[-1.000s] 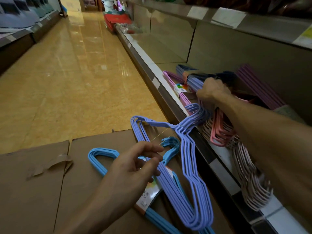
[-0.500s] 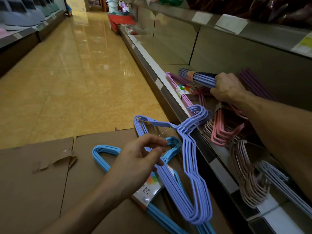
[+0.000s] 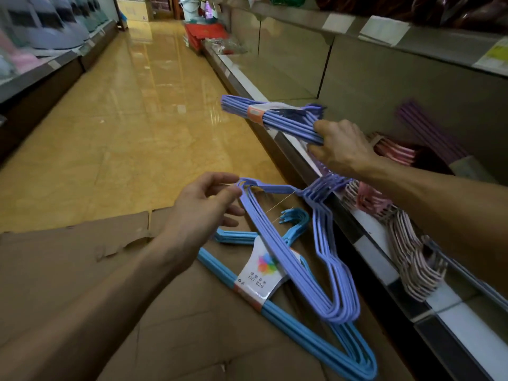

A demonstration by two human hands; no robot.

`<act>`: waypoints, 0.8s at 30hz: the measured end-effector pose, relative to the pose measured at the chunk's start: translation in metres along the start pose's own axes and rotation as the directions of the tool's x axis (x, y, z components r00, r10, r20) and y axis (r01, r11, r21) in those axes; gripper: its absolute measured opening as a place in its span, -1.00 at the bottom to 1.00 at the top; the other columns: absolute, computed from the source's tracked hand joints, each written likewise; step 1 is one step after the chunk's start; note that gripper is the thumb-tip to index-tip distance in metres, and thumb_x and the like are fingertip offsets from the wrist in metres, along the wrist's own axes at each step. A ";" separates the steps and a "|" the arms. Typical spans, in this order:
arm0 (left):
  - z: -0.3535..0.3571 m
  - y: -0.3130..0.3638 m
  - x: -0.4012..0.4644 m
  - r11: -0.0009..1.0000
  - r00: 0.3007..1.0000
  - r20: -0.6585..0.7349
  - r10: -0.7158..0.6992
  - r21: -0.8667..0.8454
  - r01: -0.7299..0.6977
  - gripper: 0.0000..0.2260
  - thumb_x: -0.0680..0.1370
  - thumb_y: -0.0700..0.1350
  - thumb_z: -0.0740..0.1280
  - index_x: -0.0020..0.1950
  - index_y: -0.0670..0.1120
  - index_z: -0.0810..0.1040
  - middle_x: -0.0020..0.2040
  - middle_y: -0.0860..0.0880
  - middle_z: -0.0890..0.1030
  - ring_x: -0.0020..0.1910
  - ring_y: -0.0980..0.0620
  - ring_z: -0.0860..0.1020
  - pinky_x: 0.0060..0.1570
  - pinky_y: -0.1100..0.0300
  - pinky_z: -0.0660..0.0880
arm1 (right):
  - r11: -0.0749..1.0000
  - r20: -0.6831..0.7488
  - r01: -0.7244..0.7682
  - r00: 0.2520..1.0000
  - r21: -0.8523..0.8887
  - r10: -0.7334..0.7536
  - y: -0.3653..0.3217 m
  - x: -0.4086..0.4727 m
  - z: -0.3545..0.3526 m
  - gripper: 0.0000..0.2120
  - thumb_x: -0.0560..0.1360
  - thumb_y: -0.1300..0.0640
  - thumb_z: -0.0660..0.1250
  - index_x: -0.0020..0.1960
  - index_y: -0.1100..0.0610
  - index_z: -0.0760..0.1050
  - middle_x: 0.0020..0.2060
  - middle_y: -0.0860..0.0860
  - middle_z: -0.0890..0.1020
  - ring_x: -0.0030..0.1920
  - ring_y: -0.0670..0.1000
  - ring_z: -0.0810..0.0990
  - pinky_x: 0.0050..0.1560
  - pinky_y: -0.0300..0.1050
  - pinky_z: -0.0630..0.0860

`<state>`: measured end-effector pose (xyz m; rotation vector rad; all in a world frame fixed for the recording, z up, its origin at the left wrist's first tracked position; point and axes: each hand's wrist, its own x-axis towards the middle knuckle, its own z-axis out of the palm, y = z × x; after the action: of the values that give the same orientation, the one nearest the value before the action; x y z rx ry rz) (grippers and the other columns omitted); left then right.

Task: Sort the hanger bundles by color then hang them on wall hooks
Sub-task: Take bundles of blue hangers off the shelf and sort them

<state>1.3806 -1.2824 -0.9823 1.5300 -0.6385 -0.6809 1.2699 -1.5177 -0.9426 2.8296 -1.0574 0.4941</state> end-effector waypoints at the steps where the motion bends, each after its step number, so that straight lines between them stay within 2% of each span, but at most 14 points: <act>1: -0.006 0.000 -0.002 0.999 1.000 -0.024 -0.019 -0.031 0.018 -0.88 0.60 -0.22 0.32 0.11 -0.08 0.57 -0.08 -0.09 0.64 -0.25 0.00 0.63 -0.27 0.14 0.60 | 0.999 -0.008 0.041 0.999 0.014 -0.041 -0.007 -0.006 0.002 -0.78 0.60 0.02 0.29 0.12 0.16 0.49 -0.05 0.22 0.62 -0.12 0.22 0.53 -0.10 0.02 0.40; 5: -0.038 0.002 -0.017 0.990 0.989 -0.118 -0.093 -0.113 0.080 -0.81 0.62 -0.14 0.32 0.22 -0.12 0.51 0.01 -0.11 0.62 -0.17 -0.06 0.62 -0.28 0.20 0.62 | 0.979 -0.084 0.194 0.978 0.058 -0.189 -0.038 -0.032 0.005 -0.80 0.58 0.03 0.30 0.02 0.18 0.47 -0.16 0.26 0.61 -0.15 0.29 0.56 -0.19 0.00 0.27; 8: -0.061 0.004 -0.032 0.987 0.978 -0.156 -0.135 -0.102 0.120 -0.74 0.61 -0.09 0.33 0.27 -0.13 0.47 0.08 -0.13 0.62 -0.14 -0.07 0.64 -0.20 0.15 0.64 | 0.952 -0.106 0.279 0.958 0.123 -0.267 -0.065 -0.052 0.002 -0.82 0.54 0.09 0.35 -0.08 0.18 0.43 -0.26 0.29 0.58 -0.22 0.33 0.54 -0.24 -0.02 0.22; 11: -0.084 0.012 -0.046 0.969 0.960 -0.180 -0.213 -0.163 0.185 -0.63 0.59 -0.04 0.36 0.34 -0.14 0.42 0.12 -0.14 0.60 -0.05 -0.10 0.67 -0.12 0.04 0.67 | 0.925 -0.109 0.339 0.940 0.175 -0.324 -0.090 -0.073 -0.009 -0.80 0.52 0.09 0.38 -0.11 0.16 0.39 -0.31 0.24 0.56 -0.27 0.30 0.52 -0.29 -0.04 0.21; 13: -0.097 0.018 -0.055 0.943 0.941 -0.192 -0.278 -0.242 0.229 -0.51 0.58 0.00 0.37 0.44 -0.14 0.36 0.20 -0.15 0.56 0.05 -0.15 0.65 -0.05 -0.04 0.65 | 0.905 -0.111 0.358 0.933 0.228 -0.341 -0.106 -0.088 -0.015 -0.76 0.53 0.08 0.38 -0.15 0.10 0.32 -0.37 0.14 0.51 -0.33 0.23 0.48 -0.33 -0.05 0.18; 15: -0.108 0.022 -0.064 0.895 0.920 -0.201 -0.335 -0.372 0.245 -0.43 0.56 0.05 0.39 0.49 -0.10 0.31 0.33 -0.21 0.46 0.16 -0.22 0.59 0.05 -0.16 0.60 | 0.876 -0.113 0.384 0.923 0.293 -0.367 -0.123 -0.103 -0.021 -0.73 0.54 0.08 0.36 -0.18 0.05 0.27 -0.42 0.03 0.44 -0.39 0.11 0.44 -0.42 -0.03 0.24; 18: -0.120 0.026 -0.074 0.784 0.901 -0.195 -0.387 -0.584 0.210 -0.30 0.51 0.12 0.43 0.55 -0.05 0.22 0.47 -0.27 0.31 0.29 -0.34 0.48 0.12 -0.31 0.53 | 0.829 -0.150 0.426 0.905 0.362 -0.399 -0.147 -0.127 -0.023 -0.71 0.52 0.08 0.37 -0.21 0.03 0.25 -0.42 0.02 0.44 -0.41 0.06 0.40 -0.39 -0.01 0.32; 19: -0.124 0.028 -0.076 0.750 0.901 -0.195 -0.389 -0.635 0.186 -0.29 0.50 0.13 0.43 0.54 -0.05 0.22 0.46 -0.26 0.32 0.31 -0.35 0.47 0.14 -0.34 0.51 | 0.822 -0.166 0.439 0.898 0.363 -0.407 -0.154 -0.137 -0.024 -0.73 0.50 0.06 0.36 -0.21 0.04 0.27 -0.42 0.00 0.43 -0.39 0.07 0.39 -0.36 0.00 0.29; 21: -0.132 0.033 -0.078 0.719 0.909 -0.210 -0.361 -0.683 0.128 -0.39 0.51 0.14 0.41 0.46 -0.08 0.34 0.35 -0.19 0.45 0.30 -0.30 0.49 0.14 -0.33 0.51 | 0.788 -0.229 0.493 0.870 0.368 -0.437 -0.166 -0.157 -0.028 -0.76 0.47 0.06 0.37 -0.21 0.09 0.32 -0.40 -0.06 0.34 -0.36 0.06 0.33 -0.32 -0.04 0.11; 24: -0.148 0.033 -0.077 0.675 0.923 -0.234 -0.307 -0.737 0.038 -0.49 0.51 0.10 0.43 0.38 -0.11 0.46 0.22 -0.14 0.63 0.17 -0.17 0.63 -0.06 -0.22 0.63 | 0.731 -0.288 0.561 0.827 0.388 -0.482 -0.174 -0.179 -0.034 -0.79 0.48 0.05 0.35 -0.19 0.17 0.43 -0.31 -0.09 0.24 -0.30 -0.02 0.18 -0.29 -0.08 -0.03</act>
<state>1.4388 -1.1289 -0.9395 0.9136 0.0789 -0.6783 1.2469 -1.2674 -0.9623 3.1986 -0.0623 1.0004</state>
